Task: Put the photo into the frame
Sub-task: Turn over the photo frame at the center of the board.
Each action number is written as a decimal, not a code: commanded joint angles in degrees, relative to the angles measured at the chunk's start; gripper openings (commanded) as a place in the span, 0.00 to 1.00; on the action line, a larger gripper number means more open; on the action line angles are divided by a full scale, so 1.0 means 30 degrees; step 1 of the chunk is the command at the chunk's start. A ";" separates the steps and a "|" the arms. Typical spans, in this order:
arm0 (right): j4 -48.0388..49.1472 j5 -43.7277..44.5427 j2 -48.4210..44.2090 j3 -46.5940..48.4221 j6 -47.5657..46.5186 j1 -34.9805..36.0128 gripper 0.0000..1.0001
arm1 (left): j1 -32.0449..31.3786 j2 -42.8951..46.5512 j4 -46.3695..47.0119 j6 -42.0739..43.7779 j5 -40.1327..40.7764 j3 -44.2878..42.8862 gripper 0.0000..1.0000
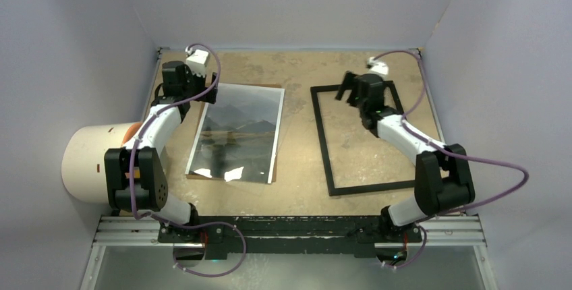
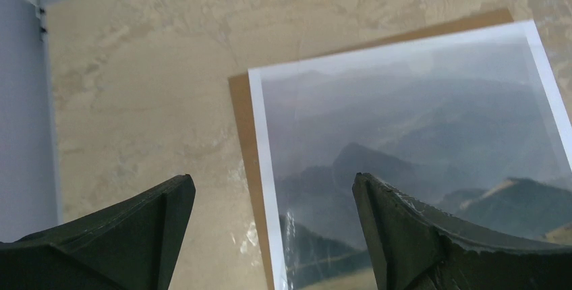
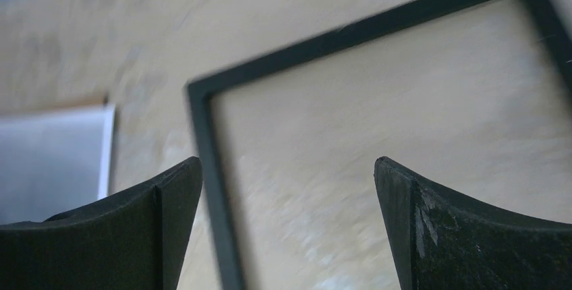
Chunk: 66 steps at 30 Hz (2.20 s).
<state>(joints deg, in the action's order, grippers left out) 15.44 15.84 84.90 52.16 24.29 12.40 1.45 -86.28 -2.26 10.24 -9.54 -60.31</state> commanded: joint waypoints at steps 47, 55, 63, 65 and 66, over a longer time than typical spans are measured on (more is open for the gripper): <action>-1.2404 -0.0340 0.4853 1.3799 0.6757 0.9957 0.00 | -0.2389 0.1293 -0.9186 -0.0902 -0.4720 -0.1697 1.00; -1.1175 -0.4338 0.3624 1.5412 0.9788 0.9584 0.00 | -0.2367 0.1460 -1.0501 -0.1041 -0.5671 -0.3399 1.00; -0.6337 -0.9204 0.1781 1.3597 1.3511 0.7939 0.00 | -0.2372 0.2274 -1.0307 -0.0690 -0.5755 -0.3577 1.00; -0.4717 -1.0356 0.1318 1.2488 1.4703 0.7433 0.00 | -0.2363 0.2309 -1.0335 -0.0660 -0.5620 -0.3674 1.00; -0.3955 -1.0765 0.1102 1.1680 1.5359 0.7206 0.00 | -0.2364 0.2327 -1.0362 -0.0659 -0.5588 -0.3709 1.00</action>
<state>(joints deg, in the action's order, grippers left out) -10.15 -7.46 92.68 91.90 61.65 36.53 -5.65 -81.49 -33.21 8.10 -25.78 -69.12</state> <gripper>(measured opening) 0.236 0.996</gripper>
